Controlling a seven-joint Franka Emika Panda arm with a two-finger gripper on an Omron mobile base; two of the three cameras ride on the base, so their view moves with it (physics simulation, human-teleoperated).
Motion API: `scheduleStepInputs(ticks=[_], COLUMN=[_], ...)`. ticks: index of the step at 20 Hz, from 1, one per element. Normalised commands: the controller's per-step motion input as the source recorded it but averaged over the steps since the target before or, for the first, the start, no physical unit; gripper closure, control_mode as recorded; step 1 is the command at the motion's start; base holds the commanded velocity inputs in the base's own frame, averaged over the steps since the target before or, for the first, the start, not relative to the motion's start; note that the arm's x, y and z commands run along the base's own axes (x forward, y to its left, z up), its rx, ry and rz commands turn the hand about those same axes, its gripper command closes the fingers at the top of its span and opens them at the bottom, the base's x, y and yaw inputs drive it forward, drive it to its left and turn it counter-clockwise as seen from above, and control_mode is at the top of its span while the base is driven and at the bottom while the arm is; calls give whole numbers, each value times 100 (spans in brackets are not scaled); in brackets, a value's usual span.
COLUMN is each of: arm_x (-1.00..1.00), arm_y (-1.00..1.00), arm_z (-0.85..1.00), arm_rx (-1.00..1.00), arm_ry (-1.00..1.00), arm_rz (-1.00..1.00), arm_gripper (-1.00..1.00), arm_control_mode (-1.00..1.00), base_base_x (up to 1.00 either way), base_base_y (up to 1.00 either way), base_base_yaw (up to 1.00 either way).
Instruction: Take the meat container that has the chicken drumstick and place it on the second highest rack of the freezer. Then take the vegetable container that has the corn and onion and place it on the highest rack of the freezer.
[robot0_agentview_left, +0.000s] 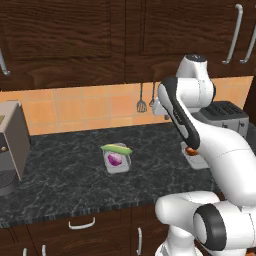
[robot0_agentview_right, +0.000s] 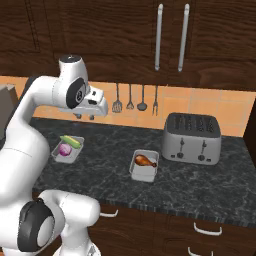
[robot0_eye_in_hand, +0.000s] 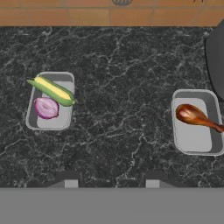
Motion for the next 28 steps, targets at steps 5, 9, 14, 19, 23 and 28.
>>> scheduleStepInputs(ticks=[5,9,14,19,23,28], arm_x=[-39,-39,-8,-12,-11,0], arm_y=[-8,-65,-74,-73,-70,-52], arm_z=[-4,-21,-35,-42,-45,-52], arm_rx=[0,5,8,7,8,6], arm_ry=[-3,0,7,11,9,7], arm_rz=[-3,-27,-38,-42,-40,-32], arm_gripper=[-100,-100,-100,-100,-100,-100], arm_control_mode=[-100,-100,-100,-100,-100,-100], base_base_x=[0,0,0,0,0,0], base_base_y=[0,0,0,0,0,0], base_base_yaw=[0,0,0,0,0,0])
